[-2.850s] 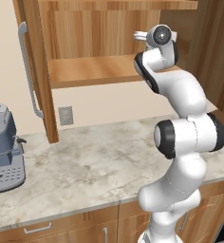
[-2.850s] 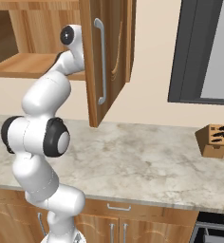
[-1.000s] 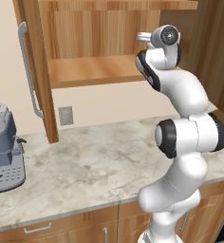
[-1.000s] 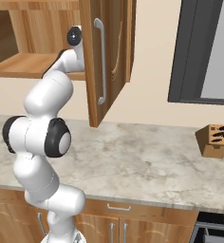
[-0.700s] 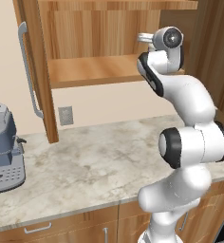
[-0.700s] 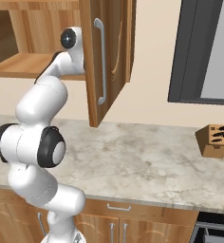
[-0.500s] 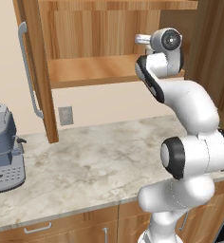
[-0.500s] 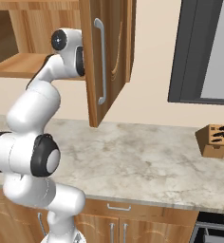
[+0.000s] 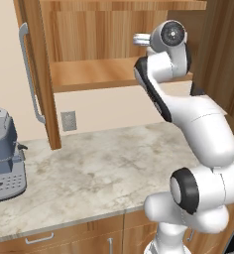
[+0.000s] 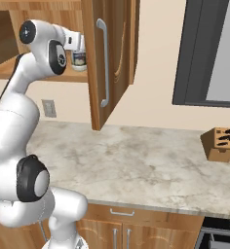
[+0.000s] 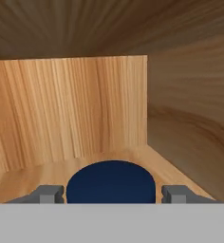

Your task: Collect the turmeric, mayonnaise, and shaker from the cabinet and place them next to the stove.

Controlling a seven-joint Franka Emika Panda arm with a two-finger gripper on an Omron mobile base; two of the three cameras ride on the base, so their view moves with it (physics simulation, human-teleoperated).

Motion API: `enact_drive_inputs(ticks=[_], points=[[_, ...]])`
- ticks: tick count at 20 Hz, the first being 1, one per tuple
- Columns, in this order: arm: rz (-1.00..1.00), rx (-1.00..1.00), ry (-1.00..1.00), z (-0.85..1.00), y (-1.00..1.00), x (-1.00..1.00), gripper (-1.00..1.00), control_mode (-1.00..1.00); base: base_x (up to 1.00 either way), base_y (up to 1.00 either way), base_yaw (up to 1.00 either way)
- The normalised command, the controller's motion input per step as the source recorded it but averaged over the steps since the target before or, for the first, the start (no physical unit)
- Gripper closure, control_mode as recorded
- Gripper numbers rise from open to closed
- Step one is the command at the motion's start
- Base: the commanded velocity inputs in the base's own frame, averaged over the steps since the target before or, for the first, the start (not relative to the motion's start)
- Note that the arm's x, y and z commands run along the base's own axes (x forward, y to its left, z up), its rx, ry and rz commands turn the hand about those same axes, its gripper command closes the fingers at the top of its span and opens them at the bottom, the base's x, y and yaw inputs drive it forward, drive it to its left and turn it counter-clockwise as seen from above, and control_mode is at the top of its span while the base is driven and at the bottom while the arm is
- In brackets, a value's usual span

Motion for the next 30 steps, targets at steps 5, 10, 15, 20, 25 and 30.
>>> enact_drive_inputs(ticks=[5, 10, 15, 20, 25, 30], points=[[0.00, -0.02, 0.00, 0.01, 0.05, -0.89, 1.00, -1.00, 0.00, 0.00, 0.00], [0.00, 0.00, -0.05, -0.06, 0.00, -1.00, 1.00, -1.00, 0.00, 0.00, 0.00], [0.00, 0.00, -0.03, -0.12, 0.04, -0.99, 1.00, -1.00, 0.00, 0.00, 0.00], [0.00, -0.07, 0.01, -0.44, 0.31, -0.75, 1.00, -1.00, 0.00, 0.00, 0.00], [0.00, -0.02, 0.02, -0.24, 0.34, -0.54, 1.00, -1.00, 0.00, 0.00, 0.00], [0.00, 0.00, 0.00, -0.04, 0.03, -0.13, 1.00, 1.00, -0.68, 0.00, -0.08]])
